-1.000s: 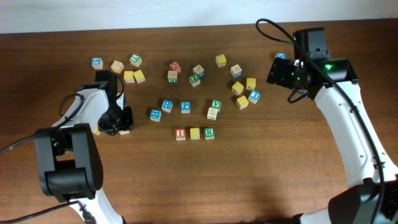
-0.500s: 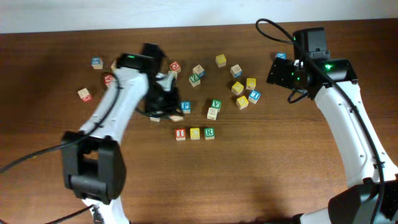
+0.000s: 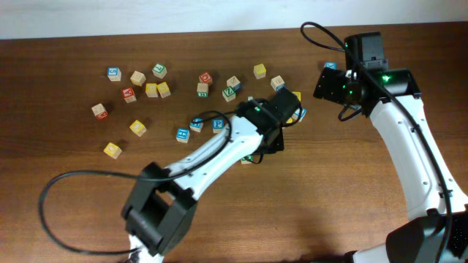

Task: Spell out ICRA
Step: 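Carry the red A block and set it right of the R block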

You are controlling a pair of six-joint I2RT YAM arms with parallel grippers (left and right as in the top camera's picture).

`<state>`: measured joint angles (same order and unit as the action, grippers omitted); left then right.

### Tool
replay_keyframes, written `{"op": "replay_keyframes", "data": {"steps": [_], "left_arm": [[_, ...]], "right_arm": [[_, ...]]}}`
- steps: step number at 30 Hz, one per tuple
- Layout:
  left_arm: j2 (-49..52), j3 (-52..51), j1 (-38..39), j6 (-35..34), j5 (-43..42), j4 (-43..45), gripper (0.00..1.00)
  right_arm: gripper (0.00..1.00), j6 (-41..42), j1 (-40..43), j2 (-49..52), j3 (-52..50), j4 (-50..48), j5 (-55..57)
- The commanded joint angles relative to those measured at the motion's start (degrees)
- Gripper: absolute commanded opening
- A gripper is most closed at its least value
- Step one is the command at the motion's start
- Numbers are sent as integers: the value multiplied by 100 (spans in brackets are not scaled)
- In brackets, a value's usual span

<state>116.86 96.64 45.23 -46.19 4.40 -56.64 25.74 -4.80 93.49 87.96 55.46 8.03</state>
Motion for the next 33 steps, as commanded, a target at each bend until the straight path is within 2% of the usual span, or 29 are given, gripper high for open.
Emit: {"op": "replay_keyframes", "data": {"steps": [1,4,7,11,19,22,25,33], "left_arm": [[507,-24,118,-221,210,70,23],[789,-24,188,-173,210,85,25],[970,-22,186,304,221,308,26],[979,-22,177,299,619,345,27],[979,-24,186,299,422,245,29],[979,-24,186,297,387,214,25],[979,-24,186,297,184,173,26],[979,-22,186,299,98,175,33]], "right_arm": [[98,50,0,-11,74,2,-7],[98,50,0,-11,74,2,-7],[98,50,0,-11,74,2,-7],[98,50,0,-11,74,2,-7],[98,50,0,-11,74,2,-7],[98,50,0,-11,74,2,-7],[98,50,0,-11,74,2,-7],[99,50,0,-11,74,2,-7]]}}
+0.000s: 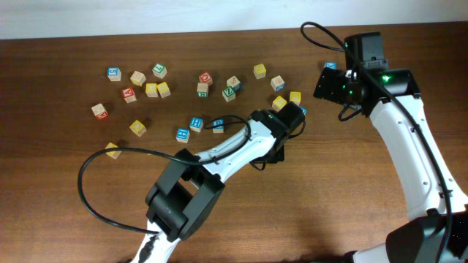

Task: Spell out ICRA
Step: 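Carry the red A block and set it right of the R block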

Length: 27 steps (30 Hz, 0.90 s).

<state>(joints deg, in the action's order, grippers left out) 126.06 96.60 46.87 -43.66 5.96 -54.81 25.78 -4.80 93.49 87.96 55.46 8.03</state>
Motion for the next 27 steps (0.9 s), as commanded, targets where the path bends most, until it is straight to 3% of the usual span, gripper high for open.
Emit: {"op": "replay_keyframes", "data": {"steps": [1,19,23,27], "left_arm": [[59,-17,17,46,-57,-11,34],[22,415,-83,114,-55,-247,37],[-15,1132,-98,262,17,-791,37],[-94,2293,-549,260,138,-1974,37]], "right_arm": [[98,46,0,-11,74,2,-7],[98,46,0,-11,74,2,-7],[98,46,0,-11,74,2,-7],[98,46,0,-11,74,2,-7]]}}
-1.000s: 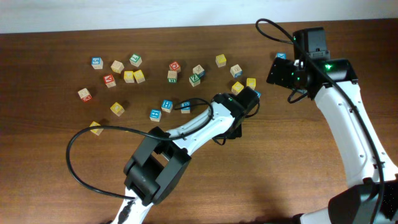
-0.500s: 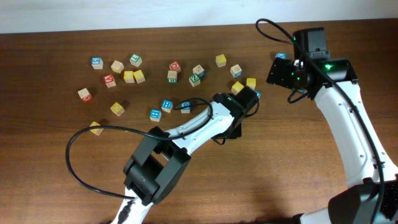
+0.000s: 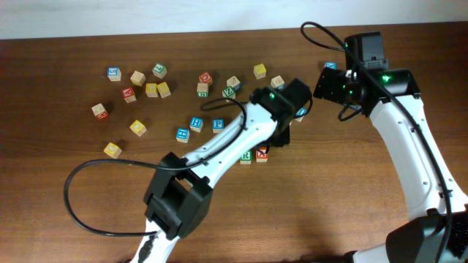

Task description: Spell out ICRA

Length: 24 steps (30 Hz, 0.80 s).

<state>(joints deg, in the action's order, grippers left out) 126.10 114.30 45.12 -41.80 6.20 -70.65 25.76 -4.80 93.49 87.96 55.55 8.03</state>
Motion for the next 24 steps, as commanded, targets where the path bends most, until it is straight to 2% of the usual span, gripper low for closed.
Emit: {"op": "replay_keyframes", "data": {"steps": [1,6,9,12,15,17,19,21,23,24], "left_arm": [[-127,603,-501,76,111,-546,37],[-614,699,-1718,743,136,-1749,37],[-614,649,-2457,811,584,-2463,35],[-863,649,-2966,962,544,-2610,34],[-1696,568,-3263,1453,402,-2610,36],[-2422,81,-3475,1458,476,-2608,37],[-3351,-984,-3722,1453,417,-2299,37],[-4155,-2245,-3742,1453,164,-1486,41],[-4542,-3473,-3742,1451,-407,-518,48],[-4531,-3976,-3740,1451,-673,28,47]], "right_arm": [[98,48,0,-11,74,-7,-7],[98,48,0,-11,74,-7,-7],[98,48,0,-11,74,-7,-7],[98,48,0,-11,74,-7,-7],[98,48,0,-11,74,-7,-7],[98,50,0,-11,74,-74,-9],[98,48,0,-11,74,-72,-9],[98,136,-2,-11,74,-92,-297],[98,133,-4,-11,74,654,-1851],[98,129,-4,-11,74,769,-1998]]}}
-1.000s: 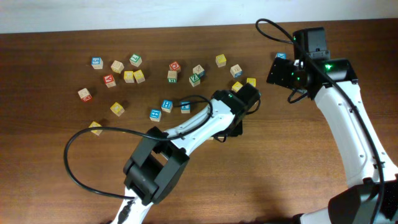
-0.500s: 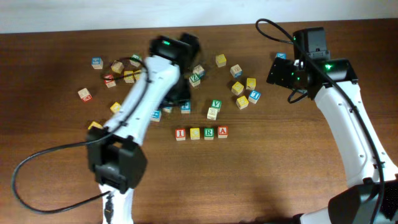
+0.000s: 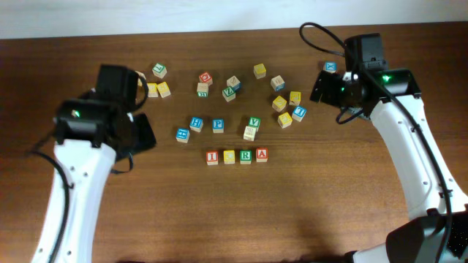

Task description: Spell out ICRA

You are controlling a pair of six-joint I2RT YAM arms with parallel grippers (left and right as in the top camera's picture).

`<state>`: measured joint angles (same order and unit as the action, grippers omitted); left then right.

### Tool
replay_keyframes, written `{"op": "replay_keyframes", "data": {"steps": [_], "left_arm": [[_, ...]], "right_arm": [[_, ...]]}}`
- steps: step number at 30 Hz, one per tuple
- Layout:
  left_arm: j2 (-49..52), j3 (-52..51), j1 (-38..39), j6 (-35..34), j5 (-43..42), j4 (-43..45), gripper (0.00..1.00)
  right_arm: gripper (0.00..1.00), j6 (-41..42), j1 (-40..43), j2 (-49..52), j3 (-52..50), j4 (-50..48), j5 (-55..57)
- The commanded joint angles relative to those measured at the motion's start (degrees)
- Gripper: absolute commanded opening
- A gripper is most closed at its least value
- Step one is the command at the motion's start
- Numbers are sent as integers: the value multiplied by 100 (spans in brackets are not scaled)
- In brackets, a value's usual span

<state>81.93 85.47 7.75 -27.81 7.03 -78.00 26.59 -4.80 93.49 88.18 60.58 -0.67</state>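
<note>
Four small wooden blocks form a row on the brown table: I, C, R and A, touching side by side. My left gripper hangs over the table's left part, far from the row, its fingers hidden under the wrist. Over the back right hangs my right gripper; its fingers do not show either. Neither arm touches the row.
Loose letter blocks lie behind the row: blue ones, a green one on a cream one, yellow ones and more along the back. The left arm covers the table's left side. A black cable loops behind the right arm.
The left arm has gone from the middle of the table to the far left. The whole row of four blocks now shows. The right arm has not moved.
At first the left arm reached across the middle, its gripper low over the spot where the row lies. Then it stood a little farther back, with the green and red blocks showing beside it. Now it is at the left and I, C, R, A lie uncovered.
</note>
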Motion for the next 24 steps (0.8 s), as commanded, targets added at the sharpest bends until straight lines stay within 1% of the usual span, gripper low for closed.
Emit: {"op": "replay_keyframes", "data": {"steps": [1,2,3,4,6,7,8,9,10,11,12,15,16,19,22,24], "left_arm": [[-70,-1510,-2,52,-946,1268,46],[22,-1853,0,57,-1191,1687,41],[190,-2168,35,55,-1484,2074,29],[378,-2334,129,57,-1515,2315,25],[787,-2378,380,52,-1340,2610,22],[1104,-2378,540,46,-1325,2896,15],[1434,-2378,667,46,-1325,3117,12],[1735,-2378,728,46,-1325,3244,7],[1878,-2378,728,48,-1320,3309,7],[2024,-2378,721,48,-1320,3451,3],[2133,-2378,715,48,-1325,3630,0],[2446,-2378,754,44,-1370,3974,0],[2522,-2378,798,42,-1373,4039,0],[2710,-2378,997,26,-1373,4133,0],[2710,-2378,1088,26,-1381,4131,0],[2710,-2378,1091,28,-1576,4133,0]], "right_arm": [[98,-72,-4,-11,52,446,-1115],[99,-337,-4,-9,48,629,-1113],[73,-612,-13,-7,2,866,-1104],[58,-667,-24,-4,-107,944,-1010],[38,-664,-55,-2,-417,782,-793],[34,-658,-79,11,-761,514,-776],[26,-662,-125,26,-1060,262,-780],[20,-671,-243,59,-1475,-210,-787],[15,-671,-323,63,-1703,-503,-789],[13,-667,-413,63,-1926,-811,-800],[13,-664,-553,63,-2166,-1145,-817],[7,-660,-1071,79,-2570,-1908,-940],[4,-660,-1213,109,-2579,-2004,-911],[4,-509,-1552,577,-2579,-2352,-769],[4,-511,-1543,1032,-2577,-2457,-791],[4,-514,-1545,1141,-2579,-2481,-960]]}}
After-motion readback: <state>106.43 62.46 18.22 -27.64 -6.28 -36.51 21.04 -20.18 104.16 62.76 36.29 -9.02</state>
